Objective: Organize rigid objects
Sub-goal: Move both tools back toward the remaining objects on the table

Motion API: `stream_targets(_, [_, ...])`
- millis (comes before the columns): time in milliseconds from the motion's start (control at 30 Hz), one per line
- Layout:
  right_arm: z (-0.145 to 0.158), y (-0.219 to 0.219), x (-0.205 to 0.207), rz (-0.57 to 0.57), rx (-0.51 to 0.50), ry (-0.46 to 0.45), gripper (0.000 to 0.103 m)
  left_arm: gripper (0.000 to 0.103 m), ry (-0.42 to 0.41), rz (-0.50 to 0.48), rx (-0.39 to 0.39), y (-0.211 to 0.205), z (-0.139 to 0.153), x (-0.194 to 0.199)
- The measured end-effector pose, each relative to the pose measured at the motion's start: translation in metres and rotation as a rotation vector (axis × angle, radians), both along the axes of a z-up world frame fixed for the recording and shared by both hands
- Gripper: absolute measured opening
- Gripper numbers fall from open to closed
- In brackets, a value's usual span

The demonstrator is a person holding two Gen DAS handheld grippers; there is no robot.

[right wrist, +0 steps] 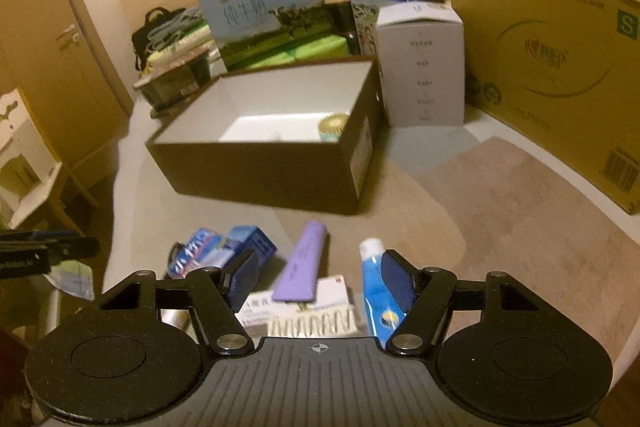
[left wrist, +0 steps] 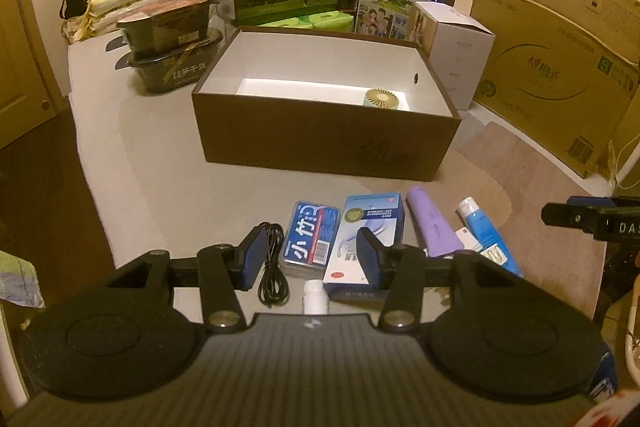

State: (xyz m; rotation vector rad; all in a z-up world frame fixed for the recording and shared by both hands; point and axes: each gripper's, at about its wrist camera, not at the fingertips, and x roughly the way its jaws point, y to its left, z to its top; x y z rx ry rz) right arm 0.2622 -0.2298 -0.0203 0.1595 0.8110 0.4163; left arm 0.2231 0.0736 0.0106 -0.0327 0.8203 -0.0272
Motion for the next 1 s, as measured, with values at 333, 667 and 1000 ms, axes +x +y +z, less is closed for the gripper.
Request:
stream_targets(333, [-0.025,-0.006,-0.008,0.004,-0.045,0.033,0.067,0.046,0.011,-0.001,0.006,-0.003,-0.020,-0.012])
stream_targets(667, [-0.051,-0.020,-0.003,-0.024,-0.066,0.065,0.049,0.046,0.030,0.034,0.020,0.006,-0.041,-0.008])
stream_targets(1000, [-0.080,-0.024,0.011,-0.019,-0.080,0.088,0.046,0.046,0.042,0.060,0.007,0.019,-0.060,0.006])
